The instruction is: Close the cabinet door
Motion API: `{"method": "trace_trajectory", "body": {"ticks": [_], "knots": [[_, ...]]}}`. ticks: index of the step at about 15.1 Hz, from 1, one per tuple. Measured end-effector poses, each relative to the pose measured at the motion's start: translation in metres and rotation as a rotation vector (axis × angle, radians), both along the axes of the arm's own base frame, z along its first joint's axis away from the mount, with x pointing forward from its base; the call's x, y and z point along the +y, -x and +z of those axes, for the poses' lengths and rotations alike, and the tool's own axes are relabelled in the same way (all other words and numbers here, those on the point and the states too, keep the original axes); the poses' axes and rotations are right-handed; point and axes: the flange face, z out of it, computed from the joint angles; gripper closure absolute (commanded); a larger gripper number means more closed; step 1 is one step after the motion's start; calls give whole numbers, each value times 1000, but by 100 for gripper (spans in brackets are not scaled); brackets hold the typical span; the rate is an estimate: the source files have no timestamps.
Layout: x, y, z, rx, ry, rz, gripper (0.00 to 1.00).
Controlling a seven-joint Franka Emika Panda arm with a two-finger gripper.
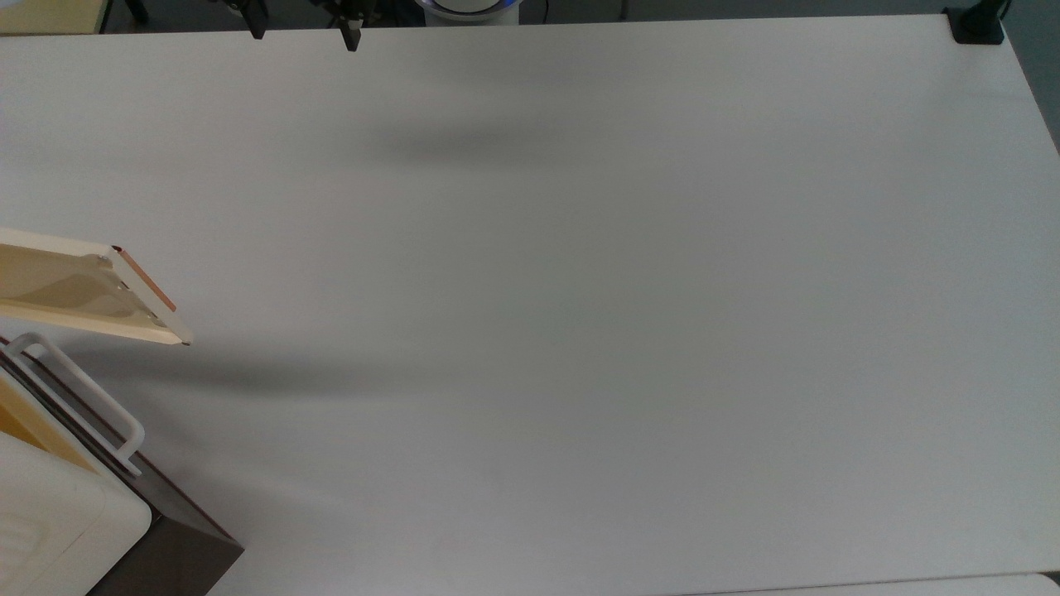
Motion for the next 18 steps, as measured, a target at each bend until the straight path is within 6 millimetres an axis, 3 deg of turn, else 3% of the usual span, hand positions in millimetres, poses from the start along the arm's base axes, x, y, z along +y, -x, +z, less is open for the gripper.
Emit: {"method": "trace_trajectory", "body": {"ticks": [7, 13, 18], "knots": [[0, 0, 0, 0, 0, 12, 15], [0, 0, 0, -1, 0, 18, 38], [0, 0, 0, -1, 0, 21, 50]]}}
